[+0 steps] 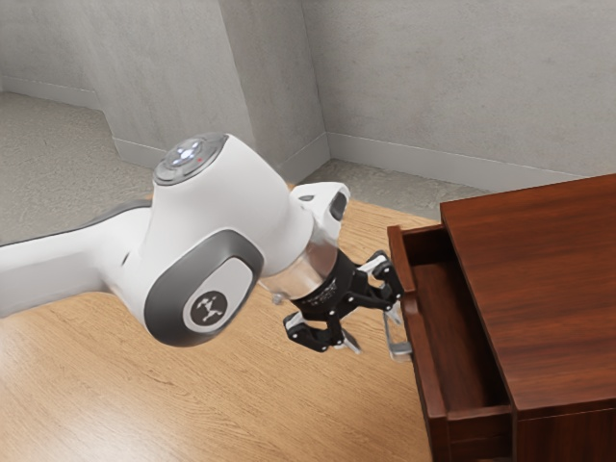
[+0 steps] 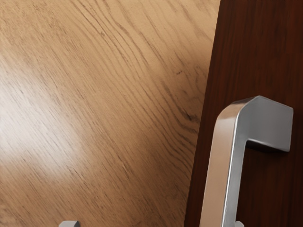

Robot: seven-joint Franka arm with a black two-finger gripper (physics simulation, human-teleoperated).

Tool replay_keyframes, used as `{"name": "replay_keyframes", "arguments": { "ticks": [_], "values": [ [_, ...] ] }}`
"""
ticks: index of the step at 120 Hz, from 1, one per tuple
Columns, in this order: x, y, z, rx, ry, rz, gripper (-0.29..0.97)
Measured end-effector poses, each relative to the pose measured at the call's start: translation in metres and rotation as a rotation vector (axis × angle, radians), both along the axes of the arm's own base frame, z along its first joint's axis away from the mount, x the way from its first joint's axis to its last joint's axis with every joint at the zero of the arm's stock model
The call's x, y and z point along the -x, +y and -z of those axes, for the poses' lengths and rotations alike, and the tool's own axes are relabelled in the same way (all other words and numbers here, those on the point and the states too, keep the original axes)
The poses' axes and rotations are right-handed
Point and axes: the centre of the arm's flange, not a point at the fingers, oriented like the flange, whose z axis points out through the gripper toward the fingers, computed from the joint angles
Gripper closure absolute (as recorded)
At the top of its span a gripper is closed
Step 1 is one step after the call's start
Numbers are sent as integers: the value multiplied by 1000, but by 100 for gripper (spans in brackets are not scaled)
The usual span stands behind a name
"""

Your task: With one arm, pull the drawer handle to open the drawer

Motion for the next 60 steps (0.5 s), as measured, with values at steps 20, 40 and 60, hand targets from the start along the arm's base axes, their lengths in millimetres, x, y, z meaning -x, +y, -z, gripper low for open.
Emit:
{"name": "replay_keyframes", "arguments": {
  "ticks": [20,40,60],
  "values": [
    [8,4,0,-2,-2,-6,32],
    [13,14,0,-1,-2,-21,32],
    [20,19,2,-2,0,-30,32]
  ]
}}
